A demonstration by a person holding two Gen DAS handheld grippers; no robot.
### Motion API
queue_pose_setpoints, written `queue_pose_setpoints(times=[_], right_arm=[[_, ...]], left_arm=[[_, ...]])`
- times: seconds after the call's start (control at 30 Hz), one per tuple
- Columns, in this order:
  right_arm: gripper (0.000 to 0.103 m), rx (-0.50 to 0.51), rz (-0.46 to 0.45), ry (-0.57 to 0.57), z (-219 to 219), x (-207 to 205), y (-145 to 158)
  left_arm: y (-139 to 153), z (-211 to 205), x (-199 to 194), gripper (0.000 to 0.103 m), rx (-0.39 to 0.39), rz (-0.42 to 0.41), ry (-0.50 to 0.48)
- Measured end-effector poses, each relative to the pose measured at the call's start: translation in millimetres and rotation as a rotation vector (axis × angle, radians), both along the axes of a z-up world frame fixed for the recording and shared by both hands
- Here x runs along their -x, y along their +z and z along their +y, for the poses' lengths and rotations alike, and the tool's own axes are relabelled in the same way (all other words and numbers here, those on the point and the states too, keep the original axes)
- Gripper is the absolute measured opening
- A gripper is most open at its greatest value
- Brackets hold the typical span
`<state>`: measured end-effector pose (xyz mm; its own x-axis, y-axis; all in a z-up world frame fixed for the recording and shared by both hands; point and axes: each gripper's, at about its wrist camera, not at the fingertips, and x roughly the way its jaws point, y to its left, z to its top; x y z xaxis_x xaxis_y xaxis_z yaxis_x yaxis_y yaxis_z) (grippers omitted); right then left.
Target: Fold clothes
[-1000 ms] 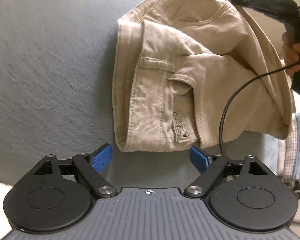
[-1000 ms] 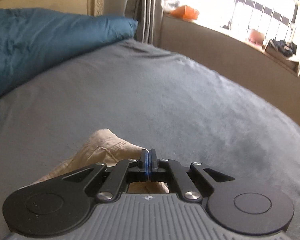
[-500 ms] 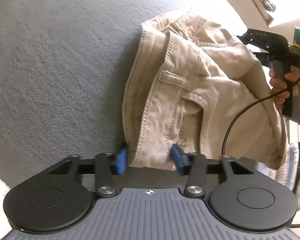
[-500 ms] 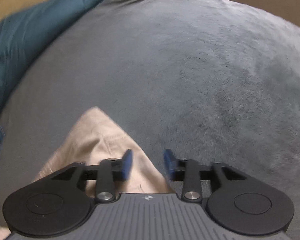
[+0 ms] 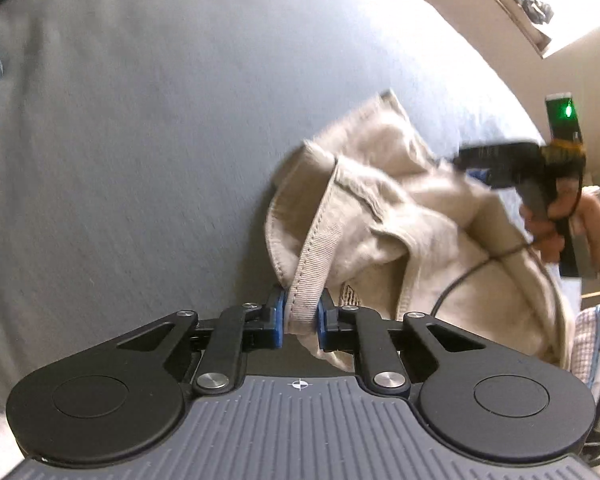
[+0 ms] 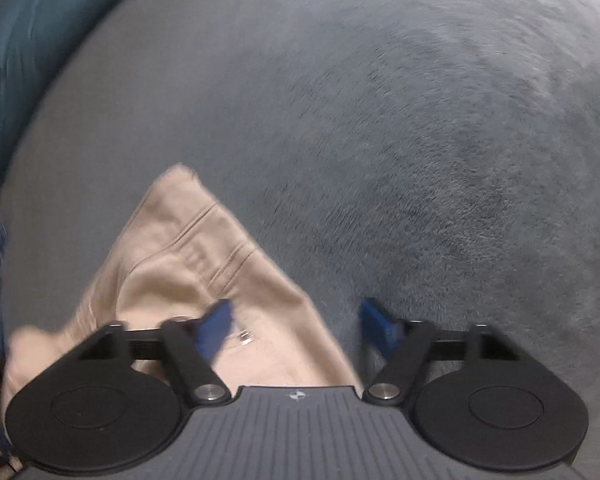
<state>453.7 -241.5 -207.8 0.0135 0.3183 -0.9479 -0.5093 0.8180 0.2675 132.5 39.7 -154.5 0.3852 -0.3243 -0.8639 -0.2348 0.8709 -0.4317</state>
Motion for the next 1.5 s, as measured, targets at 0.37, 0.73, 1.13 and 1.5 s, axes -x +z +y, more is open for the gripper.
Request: queue_pose_setpoints(times=[0.37, 0.73, 1.13, 1.5], right_arm=[[0.000, 0.160, -0.333, 0.065, 52, 21, 85], [0.000, 0.036, -0.681, 0.132, 182, -45, 159], [0.042, 0.146, -0.553, 0.136, 279, -112, 64], [0.056, -0.194, -0.289, 0.246, 248, -14, 108]], left_arm=[[14, 24, -25, 0.013, 0.049, 0.018, -0.064], [12, 115, -53, 0.013, -0.058, -0.077, 0.088], [-46, 159, -103, 0.030, -0.200, 0.051, 0.175], [-15, 157, -102, 0.040, -0.264, -0.059, 0.287]])
